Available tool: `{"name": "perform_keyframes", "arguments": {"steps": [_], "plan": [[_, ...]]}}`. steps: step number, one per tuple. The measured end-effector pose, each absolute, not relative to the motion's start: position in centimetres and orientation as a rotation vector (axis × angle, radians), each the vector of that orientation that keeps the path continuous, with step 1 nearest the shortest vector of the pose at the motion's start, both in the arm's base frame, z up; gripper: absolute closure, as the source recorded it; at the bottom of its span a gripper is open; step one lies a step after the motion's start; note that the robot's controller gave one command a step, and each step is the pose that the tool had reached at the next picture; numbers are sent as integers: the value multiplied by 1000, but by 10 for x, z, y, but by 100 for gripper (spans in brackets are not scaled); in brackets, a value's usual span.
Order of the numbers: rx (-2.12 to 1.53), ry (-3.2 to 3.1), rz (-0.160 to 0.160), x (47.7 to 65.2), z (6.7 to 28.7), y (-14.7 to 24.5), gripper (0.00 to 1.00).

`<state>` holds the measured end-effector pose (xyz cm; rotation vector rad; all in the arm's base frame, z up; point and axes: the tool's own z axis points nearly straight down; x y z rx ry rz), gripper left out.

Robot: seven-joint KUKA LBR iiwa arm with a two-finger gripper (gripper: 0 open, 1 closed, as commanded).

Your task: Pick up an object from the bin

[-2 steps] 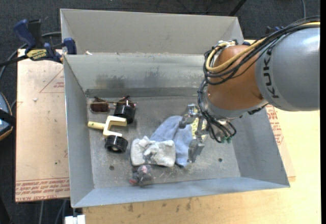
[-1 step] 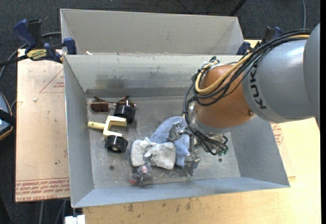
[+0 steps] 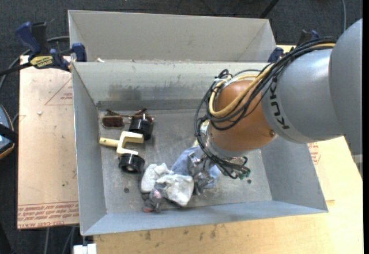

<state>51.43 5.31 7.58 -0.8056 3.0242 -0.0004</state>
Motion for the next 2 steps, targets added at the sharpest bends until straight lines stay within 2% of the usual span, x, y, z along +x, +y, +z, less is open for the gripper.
{"name": "perform_keyframes", "arguments": {"steps": [1, 2], "plan": [[-805, 3024, 0, 514, 76, 53, 100], [-774, 3040, 1, 486, 224, 72, 100]]}}
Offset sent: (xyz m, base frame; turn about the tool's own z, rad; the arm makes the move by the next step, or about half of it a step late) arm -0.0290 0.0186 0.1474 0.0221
